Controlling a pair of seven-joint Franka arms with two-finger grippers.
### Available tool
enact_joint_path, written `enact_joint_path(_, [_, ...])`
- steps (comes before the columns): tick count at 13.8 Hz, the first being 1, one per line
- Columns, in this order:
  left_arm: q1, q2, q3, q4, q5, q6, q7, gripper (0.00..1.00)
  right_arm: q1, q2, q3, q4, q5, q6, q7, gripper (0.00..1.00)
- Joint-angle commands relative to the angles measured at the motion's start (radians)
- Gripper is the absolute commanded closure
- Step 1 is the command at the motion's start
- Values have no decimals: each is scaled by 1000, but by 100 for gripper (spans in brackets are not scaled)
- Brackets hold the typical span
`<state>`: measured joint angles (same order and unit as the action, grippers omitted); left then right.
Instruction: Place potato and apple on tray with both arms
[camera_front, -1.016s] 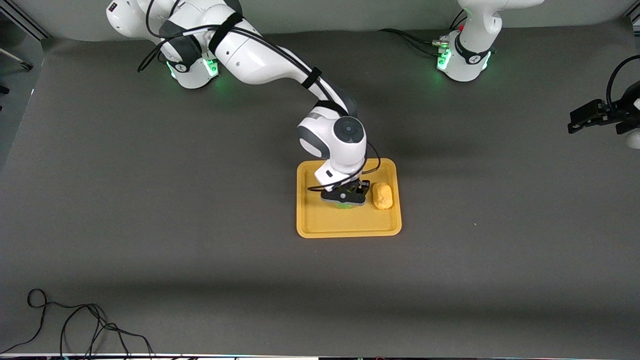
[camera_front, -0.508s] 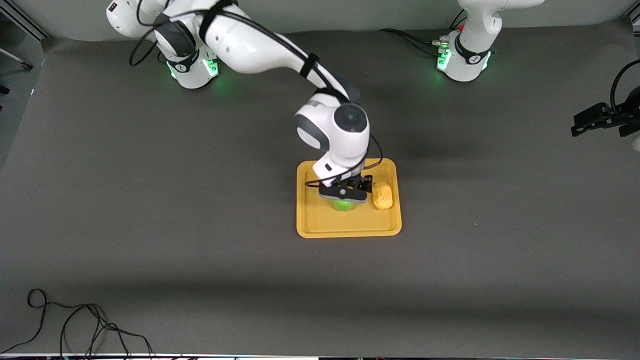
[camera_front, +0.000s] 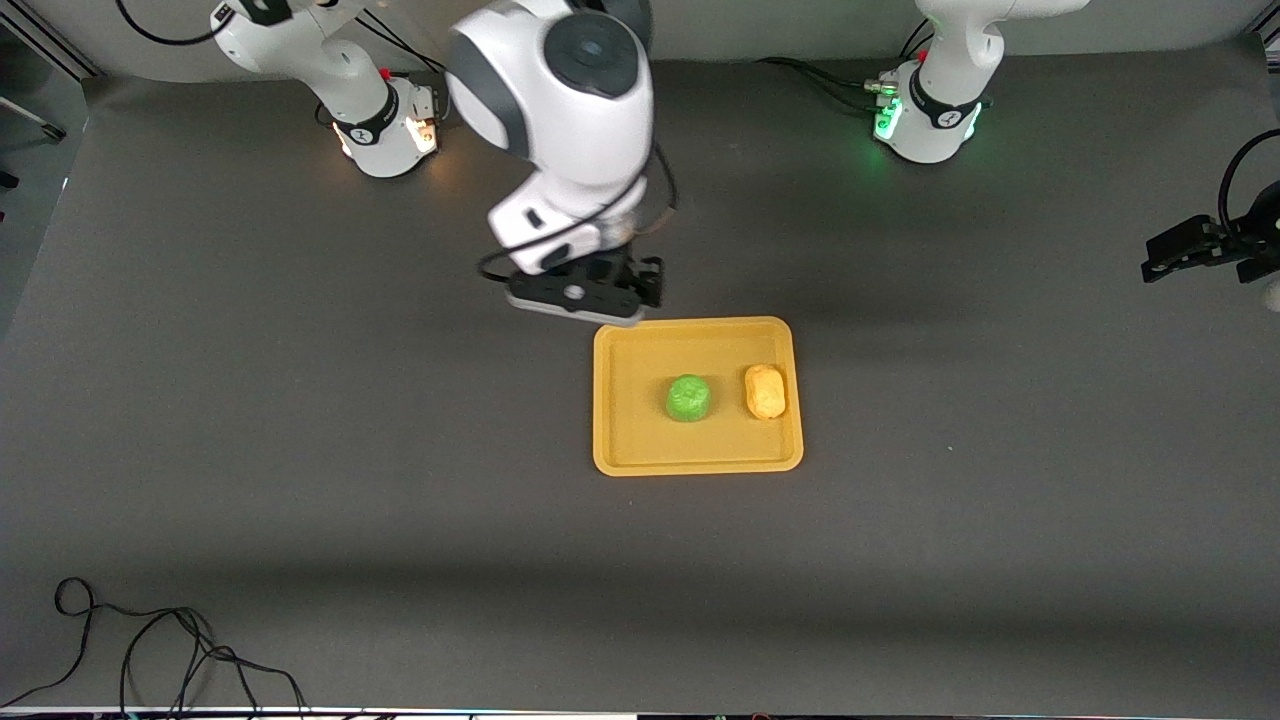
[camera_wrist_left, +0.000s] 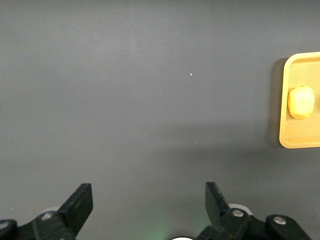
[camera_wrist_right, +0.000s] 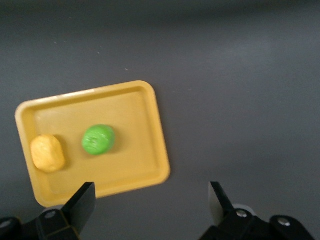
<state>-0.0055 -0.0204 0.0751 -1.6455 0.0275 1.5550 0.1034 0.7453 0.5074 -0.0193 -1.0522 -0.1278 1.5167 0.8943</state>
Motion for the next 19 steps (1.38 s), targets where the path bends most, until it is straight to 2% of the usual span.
enact_joint_path(1, [-16, -4, 15, -11, -1, 16, 16, 0, -128, -234, 7, -262, 66, 6, -160, 0])
enact_joint_path(3, [-16, -7, 15, -10, -1, 5, 16, 0, -261, -361, 13, -391, 86, 5, -306, 0])
enact_joint_path(5, [-16, -9, 15, -10, -1, 8, 16, 0, -410, -435, 42, -463, 117, 8, -426, 0])
enact_joint_path(8, [-16, -9, 14, -10, -1, 8, 16, 0, -625, -467, 96, -494, 119, 5, -616, 0])
enact_joint_path(11, [-19, -12, 12, -10, -1, -1, 7, 0, -759, -471, 102, -497, 123, 17, -768, 0])
enact_joint_path(13, [-21, -18, 11, -10, -1, -6, 1, 0, -782, -472, 84, -496, 123, 19, -845, 0])
enact_joint_path(16, [-19, -18, 12, -11, -1, -6, 2, 0, -774, -472, 18, -508, 123, 17, -896, 0])
enact_joint_path(19, [-17, -18, 12, -11, -1, -4, 2, 0, -773, -483, 18, -509, 123, 16, -902, 0])
